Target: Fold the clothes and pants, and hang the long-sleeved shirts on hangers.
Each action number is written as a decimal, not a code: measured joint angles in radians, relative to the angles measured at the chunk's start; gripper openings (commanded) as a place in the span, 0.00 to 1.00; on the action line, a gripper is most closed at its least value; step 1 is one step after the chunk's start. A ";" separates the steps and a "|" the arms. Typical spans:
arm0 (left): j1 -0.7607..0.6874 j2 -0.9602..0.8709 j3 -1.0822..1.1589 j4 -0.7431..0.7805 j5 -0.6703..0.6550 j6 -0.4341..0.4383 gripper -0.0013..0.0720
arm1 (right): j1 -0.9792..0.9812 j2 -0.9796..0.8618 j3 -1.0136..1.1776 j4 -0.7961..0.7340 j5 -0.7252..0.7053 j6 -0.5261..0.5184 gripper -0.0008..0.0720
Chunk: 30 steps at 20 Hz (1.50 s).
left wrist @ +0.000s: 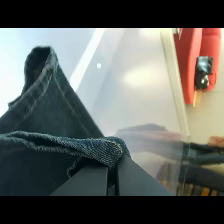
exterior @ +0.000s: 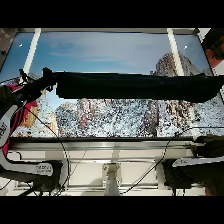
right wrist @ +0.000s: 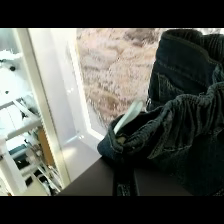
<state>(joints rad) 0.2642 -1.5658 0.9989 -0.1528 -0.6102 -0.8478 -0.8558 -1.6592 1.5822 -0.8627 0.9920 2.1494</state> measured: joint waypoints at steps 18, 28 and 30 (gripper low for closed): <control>-0.064 -0.142 0.138 -0.096 0.092 0.000 0.04 | 0.098 -0.096 0.014 -0.053 -0.171 0.047 0.08; -0.070 -0.248 0.325 -0.600 0.169 0.255 0.81 | 0.114 -0.196 0.167 0.124 -0.229 0.056 0.37; -0.072 -0.303 0.408 -0.675 0.173 0.303 0.81 | 0.114 -0.243 0.280 0.144 -0.209 0.009 0.63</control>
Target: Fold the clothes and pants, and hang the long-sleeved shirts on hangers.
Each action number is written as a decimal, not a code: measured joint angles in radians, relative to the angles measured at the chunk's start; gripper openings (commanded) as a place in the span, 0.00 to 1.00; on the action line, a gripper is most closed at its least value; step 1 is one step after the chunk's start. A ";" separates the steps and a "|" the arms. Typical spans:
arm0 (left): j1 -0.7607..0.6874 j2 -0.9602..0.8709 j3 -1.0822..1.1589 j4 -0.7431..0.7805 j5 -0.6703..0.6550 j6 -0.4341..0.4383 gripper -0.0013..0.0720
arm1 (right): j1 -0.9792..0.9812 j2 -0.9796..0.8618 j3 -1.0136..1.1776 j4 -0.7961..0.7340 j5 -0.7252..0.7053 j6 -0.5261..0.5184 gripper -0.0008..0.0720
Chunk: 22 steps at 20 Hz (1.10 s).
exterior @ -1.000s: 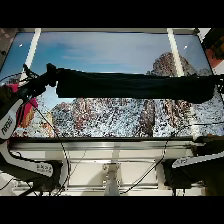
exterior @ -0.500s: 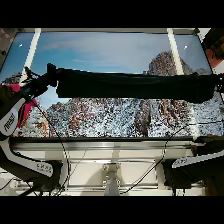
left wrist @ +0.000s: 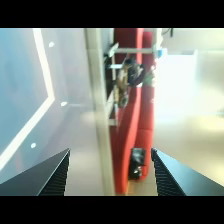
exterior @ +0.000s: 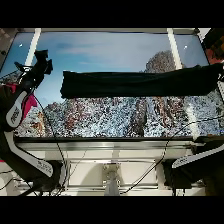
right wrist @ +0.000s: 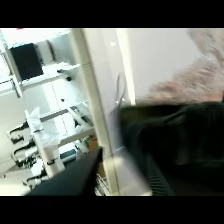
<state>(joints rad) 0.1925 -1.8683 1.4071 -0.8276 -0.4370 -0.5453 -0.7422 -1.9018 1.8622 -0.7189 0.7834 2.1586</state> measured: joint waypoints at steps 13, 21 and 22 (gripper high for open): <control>0.027 0.042 0.106 0.182 -0.359 0.286 0.03 | 0.100 -0.074 0.181 -0.018 0.559 -0.431 0.08; -0.046 0.275 0.107 1.029 -0.391 -0.072 0.03 | 0.481 -0.080 0.149 -0.132 0.770 -0.525 0.14; -0.055 0.288 0.107 1.103 -0.420 -0.124 0.03 | 0.537 -0.085 0.141 -0.185 0.758 -0.516 0.24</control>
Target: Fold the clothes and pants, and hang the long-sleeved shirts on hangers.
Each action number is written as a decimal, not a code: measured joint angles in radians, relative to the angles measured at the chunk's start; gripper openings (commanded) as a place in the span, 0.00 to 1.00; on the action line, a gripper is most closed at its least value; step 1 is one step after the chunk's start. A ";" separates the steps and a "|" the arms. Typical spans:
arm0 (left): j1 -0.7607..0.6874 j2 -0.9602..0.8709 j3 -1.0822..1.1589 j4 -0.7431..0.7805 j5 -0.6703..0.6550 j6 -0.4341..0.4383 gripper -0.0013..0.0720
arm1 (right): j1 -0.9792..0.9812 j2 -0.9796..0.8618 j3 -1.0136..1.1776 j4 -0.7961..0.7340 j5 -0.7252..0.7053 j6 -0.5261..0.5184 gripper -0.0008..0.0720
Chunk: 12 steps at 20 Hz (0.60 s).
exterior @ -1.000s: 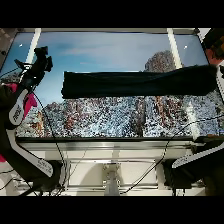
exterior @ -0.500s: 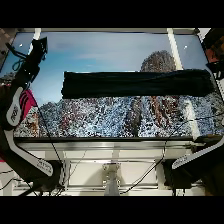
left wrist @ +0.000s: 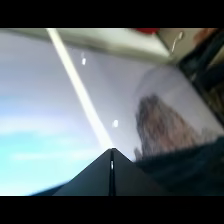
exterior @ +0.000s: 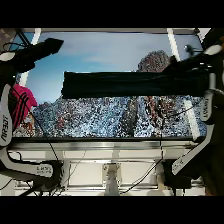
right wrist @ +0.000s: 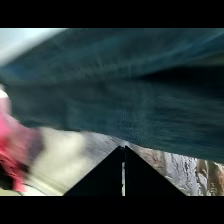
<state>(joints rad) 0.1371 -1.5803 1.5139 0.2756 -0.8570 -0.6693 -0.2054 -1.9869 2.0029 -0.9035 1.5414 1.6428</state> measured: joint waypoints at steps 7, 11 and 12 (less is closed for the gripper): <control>-0.059 0.030 0.000 0.195 -0.173 -0.176 0.03 | 0.227 -0.053 -0.016 -0.229 -0.142 0.301 0.57; -0.083 0.032 0.000 0.215 -0.211 -0.201 0.03 | 0.254 -0.071 -0.017 -0.254 -0.208 0.476 0.57; -0.088 0.032 0.000 0.217 -0.217 -0.207 0.03 | 0.256 -0.073 -0.017 -0.253 -0.229 0.499 0.57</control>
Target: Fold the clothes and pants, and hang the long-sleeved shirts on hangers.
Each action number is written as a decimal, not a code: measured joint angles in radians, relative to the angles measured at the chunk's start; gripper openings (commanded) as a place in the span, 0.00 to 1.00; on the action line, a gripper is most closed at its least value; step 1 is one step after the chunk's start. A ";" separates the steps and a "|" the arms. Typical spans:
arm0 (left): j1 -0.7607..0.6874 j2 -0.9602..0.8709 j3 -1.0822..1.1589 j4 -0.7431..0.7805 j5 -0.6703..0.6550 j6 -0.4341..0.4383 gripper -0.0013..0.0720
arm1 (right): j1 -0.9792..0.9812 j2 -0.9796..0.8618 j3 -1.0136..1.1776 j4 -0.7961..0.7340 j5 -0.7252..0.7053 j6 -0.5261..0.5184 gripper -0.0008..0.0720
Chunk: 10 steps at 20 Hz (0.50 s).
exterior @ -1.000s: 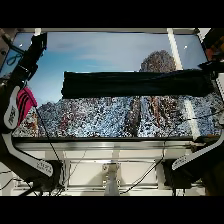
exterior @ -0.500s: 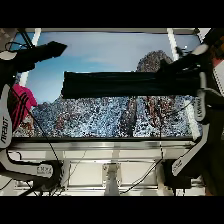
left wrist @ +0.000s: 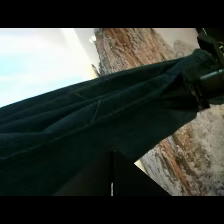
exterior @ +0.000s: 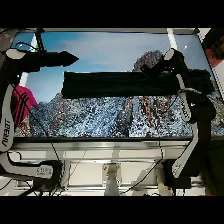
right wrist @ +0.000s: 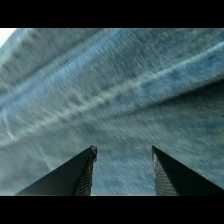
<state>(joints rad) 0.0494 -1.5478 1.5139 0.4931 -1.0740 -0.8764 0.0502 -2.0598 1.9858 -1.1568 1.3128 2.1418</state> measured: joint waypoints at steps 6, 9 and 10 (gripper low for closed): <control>-0.011 0.001 0.000 0.007 -0.020 -0.006 0.04 | 0.006 -0.021 -0.001 -0.006 -0.065 0.086 0.57; -0.012 0.001 0.000 0.007 -0.028 -0.007 0.04 | 0.007 -0.029 -0.001 -0.013 -0.083 0.105 0.57; -0.012 0.001 0.000 0.007 -0.032 -0.007 0.04 | 0.007 -0.032 -0.001 -0.013 -0.090 0.109 0.57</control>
<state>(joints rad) 0.0372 -1.5467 1.5139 0.5003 -1.1065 -0.8833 0.0570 -2.0914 1.9850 -1.1698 1.2228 2.2505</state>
